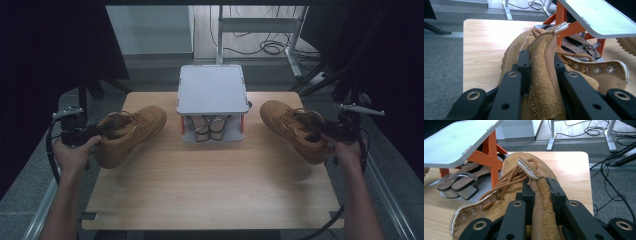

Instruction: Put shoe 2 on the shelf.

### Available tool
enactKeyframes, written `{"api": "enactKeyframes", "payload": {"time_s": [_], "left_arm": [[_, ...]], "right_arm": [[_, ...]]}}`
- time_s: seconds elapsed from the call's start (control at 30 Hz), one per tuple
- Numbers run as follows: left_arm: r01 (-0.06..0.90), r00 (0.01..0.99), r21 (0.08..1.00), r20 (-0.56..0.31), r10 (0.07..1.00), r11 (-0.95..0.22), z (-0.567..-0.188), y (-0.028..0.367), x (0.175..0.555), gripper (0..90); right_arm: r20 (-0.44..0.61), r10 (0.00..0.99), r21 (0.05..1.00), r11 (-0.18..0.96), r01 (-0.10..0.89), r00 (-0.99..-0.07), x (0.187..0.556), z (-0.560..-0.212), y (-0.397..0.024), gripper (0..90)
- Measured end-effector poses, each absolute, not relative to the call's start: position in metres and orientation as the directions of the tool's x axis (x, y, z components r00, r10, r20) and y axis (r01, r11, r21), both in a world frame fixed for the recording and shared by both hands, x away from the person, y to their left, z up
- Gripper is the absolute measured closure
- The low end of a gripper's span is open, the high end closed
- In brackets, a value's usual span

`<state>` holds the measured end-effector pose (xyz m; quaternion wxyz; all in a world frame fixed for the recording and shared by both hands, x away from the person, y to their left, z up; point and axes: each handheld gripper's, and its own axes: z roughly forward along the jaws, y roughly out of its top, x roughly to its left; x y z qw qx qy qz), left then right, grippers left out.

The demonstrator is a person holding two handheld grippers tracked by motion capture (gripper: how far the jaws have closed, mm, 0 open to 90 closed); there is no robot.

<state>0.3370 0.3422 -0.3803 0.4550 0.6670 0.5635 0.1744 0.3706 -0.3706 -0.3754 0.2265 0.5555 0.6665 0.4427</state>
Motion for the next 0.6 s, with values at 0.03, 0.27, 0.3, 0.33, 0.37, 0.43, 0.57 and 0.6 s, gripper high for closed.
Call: {"api": "enactKeyframes", "payload": {"time_s": [0.03, 0.27, 0.3, 0.33, 0.37, 0.43, 0.57, 0.6], "left_arm": [[0.591, 0.305, 0.805, -0.280, 0.910, 0.049, -0.380, 0.342, 0.337, 76.4], [0.581, 0.310, 0.812, -0.279, 0.909, 0.051, -0.374, 0.344, 0.336, 76.4], [0.578, 0.311, 0.814, -0.278, 0.909, 0.052, -0.373, 0.344, 0.336, 76.4], [0.577, 0.311, 0.815, -0.279, 0.908, 0.053, -0.372, 0.344, 0.336, 76.4], [0.577, 0.310, 0.815, -0.280, 0.908, 0.055, -0.371, 0.344, 0.336, 76.4], [0.572, 0.313, 0.819, -0.276, 0.909, 0.052, -0.369, 0.345, 0.336, 76.4], [0.563, 0.314, 0.825, -0.273, 0.910, 0.053, -0.364, 0.344, 0.336, 76.4], [0.562, 0.314, 0.825, -0.274, 0.909, 0.054, -0.363, 0.344, 0.336, 76.5]], "right_arm": [[0.193, 0.941, 0.842, -0.013, 0.539, -0.279, 0.370, -0.375, -0.370, 78.4], [0.208, 0.941, 0.848, -0.037, 0.529, -0.267, 0.369, -0.373, -0.371, 78.3], [0.217, 0.940, 0.850, -0.049, 0.524, -0.265, 0.369, -0.372, -0.371, 78.2], [0.220, 0.939, 0.851, -0.053, 0.522, -0.264, 0.368, -0.371, -0.371, 78.2], [0.225, 0.938, 0.851, -0.058, 0.522, -0.263, 0.368, -0.370, -0.372, 78.2], [0.233, 0.936, 0.855, -0.068, 0.515, -0.262, 0.367, -0.369, -0.373, 78.3], [0.234, 0.936, 0.859, -0.073, 0.506, -0.262, 0.366, -0.366, -0.372, 78.4], [0.230, 0.937, 0.860, -0.069, 0.505, -0.263, 0.366, -0.365, -0.372, 78.4]]}}
